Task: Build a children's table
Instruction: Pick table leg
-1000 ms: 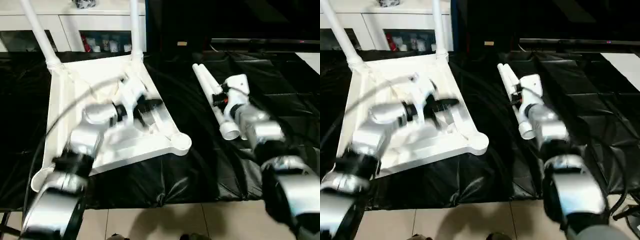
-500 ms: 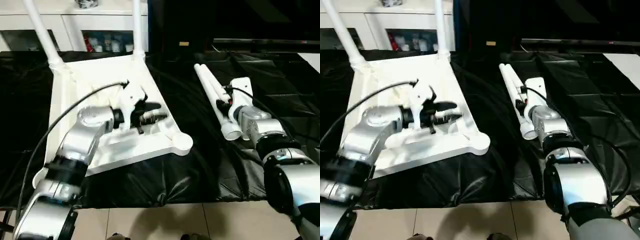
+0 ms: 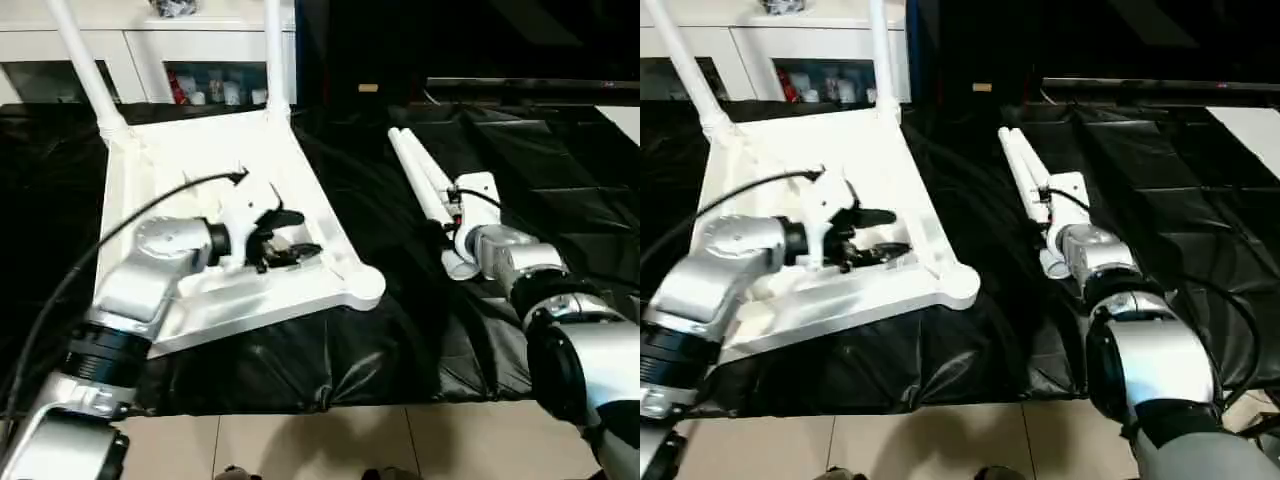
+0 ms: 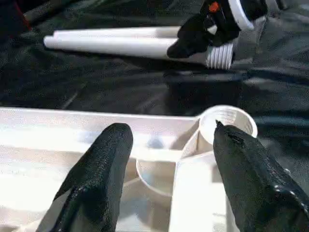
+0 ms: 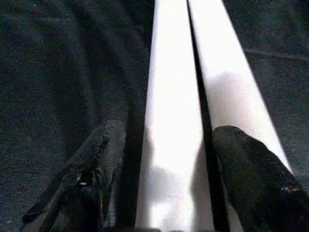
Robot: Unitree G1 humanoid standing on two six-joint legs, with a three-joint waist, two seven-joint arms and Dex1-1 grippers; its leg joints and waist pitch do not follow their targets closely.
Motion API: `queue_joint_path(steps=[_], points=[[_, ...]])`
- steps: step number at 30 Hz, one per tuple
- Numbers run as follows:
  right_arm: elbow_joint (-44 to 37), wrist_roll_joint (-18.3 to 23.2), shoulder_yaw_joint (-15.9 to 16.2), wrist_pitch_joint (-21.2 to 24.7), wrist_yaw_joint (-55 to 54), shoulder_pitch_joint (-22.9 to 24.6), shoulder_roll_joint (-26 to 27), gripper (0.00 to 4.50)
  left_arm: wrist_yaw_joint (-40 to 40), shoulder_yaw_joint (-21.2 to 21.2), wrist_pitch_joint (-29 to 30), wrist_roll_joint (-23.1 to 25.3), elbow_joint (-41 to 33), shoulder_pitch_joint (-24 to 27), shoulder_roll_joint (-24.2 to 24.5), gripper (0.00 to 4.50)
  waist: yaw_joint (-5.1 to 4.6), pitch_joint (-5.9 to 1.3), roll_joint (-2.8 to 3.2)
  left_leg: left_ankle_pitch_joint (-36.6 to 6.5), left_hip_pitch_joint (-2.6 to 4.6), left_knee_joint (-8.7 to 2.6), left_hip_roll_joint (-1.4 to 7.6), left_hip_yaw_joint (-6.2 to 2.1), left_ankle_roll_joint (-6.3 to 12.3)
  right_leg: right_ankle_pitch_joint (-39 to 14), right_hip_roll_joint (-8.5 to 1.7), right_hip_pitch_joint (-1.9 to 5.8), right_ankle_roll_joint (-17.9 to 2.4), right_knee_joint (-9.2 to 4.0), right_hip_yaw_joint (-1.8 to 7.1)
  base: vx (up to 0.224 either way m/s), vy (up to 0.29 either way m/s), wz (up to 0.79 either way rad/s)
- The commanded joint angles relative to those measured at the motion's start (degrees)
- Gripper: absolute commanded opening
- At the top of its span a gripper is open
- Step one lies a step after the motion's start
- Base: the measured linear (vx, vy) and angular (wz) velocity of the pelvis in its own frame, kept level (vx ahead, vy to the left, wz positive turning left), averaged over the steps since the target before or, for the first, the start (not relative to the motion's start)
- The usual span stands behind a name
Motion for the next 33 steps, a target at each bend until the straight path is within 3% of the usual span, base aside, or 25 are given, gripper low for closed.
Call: queue_joint_path(steps=[1, 5, 11, 14, 22, 27, 33], points=[[0.98, 0.41, -0.81, 2.31, 0.3, -1.37, -0.36, 3.31, -1.22, -0.17, 1.35, -0.25, -1.99, -0.18, 1.22, 3.04, 0.5, -4.46, 0.22, -15.29, 0.79, -3.53, 0.69, -0.23, -0.61, -14.31, -1.92, 3.07, -13.49, -3.05, 1.64, 0.0, 0.0, 0.0], [1.48, 1.02, -1.63, 4.67, 0.72, -2.21, -0.62, 3.31, -3.58, -0.52, 3.05, -1.03, -3.72, -0.02, 3.21, 3.04, 0.88, -4.41, 0.46, -15.38, 0.84, -3.54, 0.7, -0.19, -1.06, -14.2, -1.86, 2.95, -13.63, -2.95, 1.61, 0.0, 0.0, 0.0], [2.92, 4.13, -5.38, 15.34, 3.97, -3.49, -1.52, 3.31, -13.49, -3.3, 6.86, -3.6, -6.36, -0.57, 8.87, 3.04, 1.51, -4.27, 0.31, -16.7, 0.96, -3.69, 0.76, -0.22, -1.84, -15.45, -1.92, 2.8, -13.48, -2.95, 1.65, 0.0, 0.0, 0.0], [3.17, 2.99, -4.38, 17.39, 5.79, -3.54, -1.96, 3.15, -15.36, -3.76, 8.09, -3.87, -6.85, -1.12, 10.24, 3.04, 1.82, -4.21, 0.27, -16.51, 0.95, -3.71, 0.78, -0.26, -2.19, -16.02, -2.02, 2.76, -13.5, -2.89, 1.69, 0.0, 0.0, 0.0], [3.27, 0.11, -2.02, 19.08, 7.71, -3.02, -2.51, 2.51, -17.25, -4.16, 11.19, -5.55, -7.76, -2.08, 10.67, 3.04, 2.33, -4.02, -0.17, -17.33, 0.98, -3.7, 0.71, -0.27, -3.24, -20.12, -2.18, 2.57, -11.67, -3.14, 1.89, 0.0, 0.0, 0.0], [2.86, 0.62, -3.69, 19.49, 6.09, -2.74, -2.81, 2.07, -17.18, -4.86, 12.72, -5.68, -7.7, -2.72, 10.15, 3.04, 2.55, -4.02, -0.58, -17.42, 1.05, -3.74, 0.72, -0.31, -3.45, -21.7, -2.15, 2.45, -10.41, -3.33, 1.87, 0.0, 0.0, 0.0], [2.6, 2.13, -5.73, 17.5, 4.79, -3.11, -3.02, 1.91, -13.19, -3.54, 10.7, -4.17, -5.86, -3.18, 8.58, 3.04, 2.58, -4.19, -0.54, -16.09, 0.91, -3.69, 0.67, -0.31, -3.49, -18.83, -2.07, 2.65, -10.78, -2.98, 1.89, 0.0, 0.0, 0.0]])
